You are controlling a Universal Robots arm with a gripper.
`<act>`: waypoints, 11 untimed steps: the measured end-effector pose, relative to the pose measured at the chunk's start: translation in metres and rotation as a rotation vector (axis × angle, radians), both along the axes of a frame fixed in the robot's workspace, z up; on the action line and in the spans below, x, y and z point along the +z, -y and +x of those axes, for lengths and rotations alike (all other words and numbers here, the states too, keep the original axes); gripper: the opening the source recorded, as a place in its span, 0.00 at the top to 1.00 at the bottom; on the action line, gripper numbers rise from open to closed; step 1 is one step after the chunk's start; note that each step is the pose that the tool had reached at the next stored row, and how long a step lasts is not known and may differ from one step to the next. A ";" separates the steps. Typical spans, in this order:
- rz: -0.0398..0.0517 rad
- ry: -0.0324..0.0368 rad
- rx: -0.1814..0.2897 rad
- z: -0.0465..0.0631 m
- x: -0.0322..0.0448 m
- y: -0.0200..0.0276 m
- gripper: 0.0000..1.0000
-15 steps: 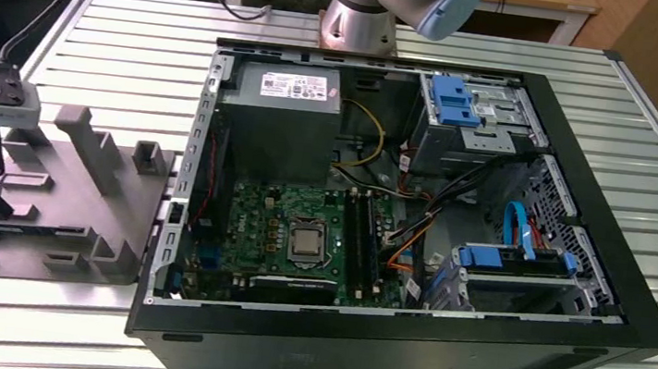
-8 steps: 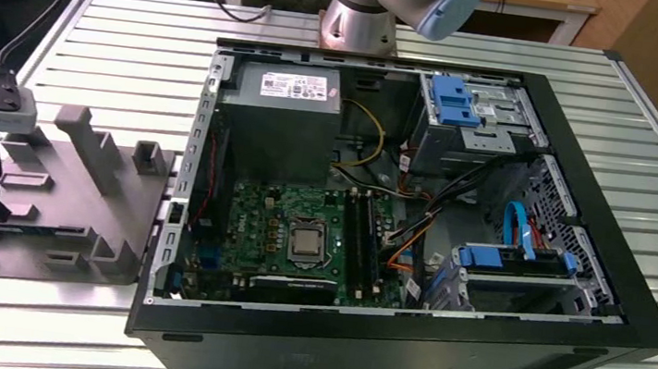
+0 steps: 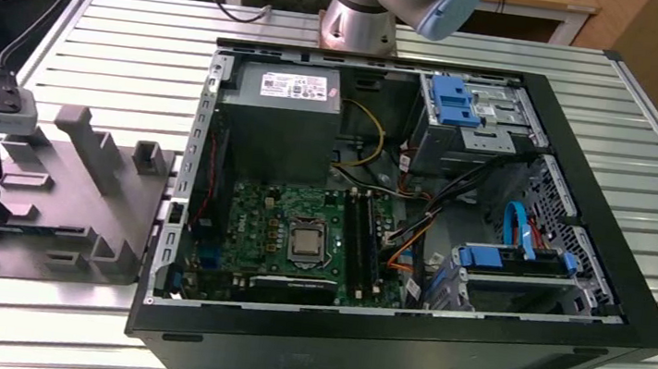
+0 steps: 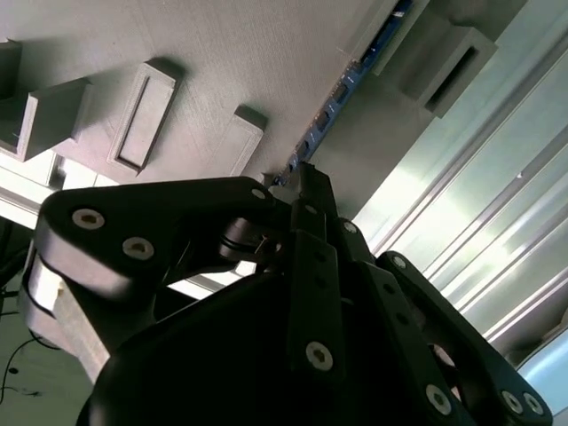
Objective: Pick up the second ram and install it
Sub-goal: 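Pick up the second ram and move it above second insertion slot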
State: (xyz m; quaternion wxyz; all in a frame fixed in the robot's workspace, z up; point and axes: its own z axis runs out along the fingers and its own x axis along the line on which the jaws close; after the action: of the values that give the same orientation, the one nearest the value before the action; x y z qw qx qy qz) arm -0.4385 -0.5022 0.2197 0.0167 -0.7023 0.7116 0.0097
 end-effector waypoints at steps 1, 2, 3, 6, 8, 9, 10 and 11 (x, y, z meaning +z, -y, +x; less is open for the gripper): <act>0.0001 0.0000 0.000 0.000 -0.0001 0.0000 0.89; 0.0001 0.0001 0.000 0.000 -0.0001 0.0000 0.84; 0.0001 0.0000 0.000 0.000 -0.0001 0.0000 0.84; 0.0001 0.0000 0.000 0.000 -0.0003 0.0000 0.71; 0.0001 0.0001 0.000 0.000 -0.0004 0.0000 0.64; 0.0005 0.0006 0.000 0.000 -0.0013 -0.0001 0.64; 0.0004 0.0005 0.003 0.000 -0.0021 -0.0001 0.64; 0.0002 0.0002 0.010 0.000 -0.0028 0.0000 0.64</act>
State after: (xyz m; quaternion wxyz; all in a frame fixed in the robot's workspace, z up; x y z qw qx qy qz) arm -0.4385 -0.5021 0.2169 0.0167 -0.7060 0.7080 0.0098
